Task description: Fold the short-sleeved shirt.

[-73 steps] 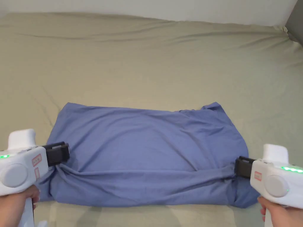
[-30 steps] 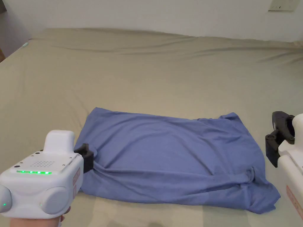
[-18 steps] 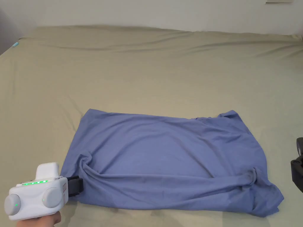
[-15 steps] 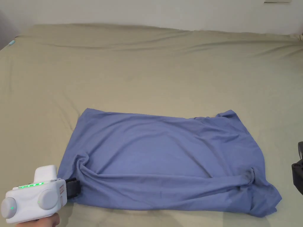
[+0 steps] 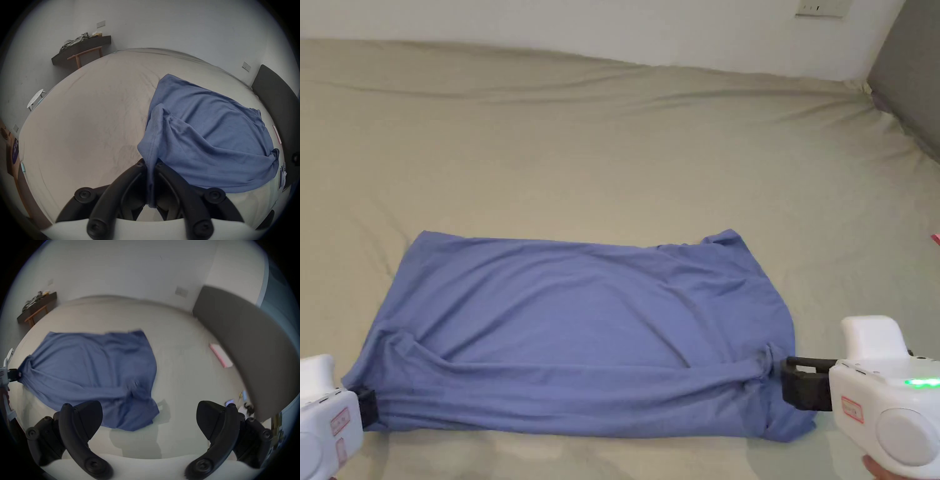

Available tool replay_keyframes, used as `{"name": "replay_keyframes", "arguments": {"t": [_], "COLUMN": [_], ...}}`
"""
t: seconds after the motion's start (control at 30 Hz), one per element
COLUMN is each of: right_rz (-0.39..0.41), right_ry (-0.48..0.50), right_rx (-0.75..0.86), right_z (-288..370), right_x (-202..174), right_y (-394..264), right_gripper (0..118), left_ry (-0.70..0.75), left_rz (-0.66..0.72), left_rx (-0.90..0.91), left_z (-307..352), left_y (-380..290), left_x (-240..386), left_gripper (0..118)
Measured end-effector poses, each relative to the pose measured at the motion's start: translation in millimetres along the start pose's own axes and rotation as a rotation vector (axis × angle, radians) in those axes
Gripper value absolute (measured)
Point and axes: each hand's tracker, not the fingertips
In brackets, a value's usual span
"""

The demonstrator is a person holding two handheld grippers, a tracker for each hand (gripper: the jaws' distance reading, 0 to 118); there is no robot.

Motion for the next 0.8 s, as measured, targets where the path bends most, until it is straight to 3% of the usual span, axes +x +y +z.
{"name": "replay_keyframes", "arguments": {"t": [0.17,0.37,0.4,0.43,0.47,0.53,0.57,0.63,0.67,0.8], "right_rz": [-0.121,-0.078,-0.084,-0.102,-0.115,-0.168,-0.136,-0.076,-0.041,-0.093], "right_ry": [0.006,0.046,0.051,0.080,0.092,0.204,0.185,0.240,0.160,0.168], "right_rx": [-0.232,-0.257,-0.252,-0.259,-0.257,-0.229,-0.226,-0.193,-0.219,-0.189], "right_z": [-86,-115,-113,-113,-112,-104,-101,-98,-96,-72], "right_x": [17,2,3,4,5,5,3,-4,-6,7], "right_y": [-21,-29,-26,-24,-23,-22,-22,-19,-18,-12], "right_gripper": [117,116,112,104,88,45,13,9,9,9], "left_ry": [0.002,0.002,0.005,0.005,0.006,0.003,0.001,-0.006,-0.007,-0.034], "left_rz": [0.012,0.020,0.015,0.015,0.014,0.012,0.012,0.004,-0.001,-0.023], "left_rx": [-0.006,-0.029,-0.029,-0.029,-0.025,-0.014,-0.009,0.005,0.015,0.056], "left_z": [0,-6,-6,-6,-4,0,3,11,15,38], "left_y": [-1,-4,-4,-2,-1,3,5,9,11,21], "left_x": [3,4,6,5,5,7,7,7,7,4], "left_gripper": [5,5,5,5,5,5,5,5,5,5]}}
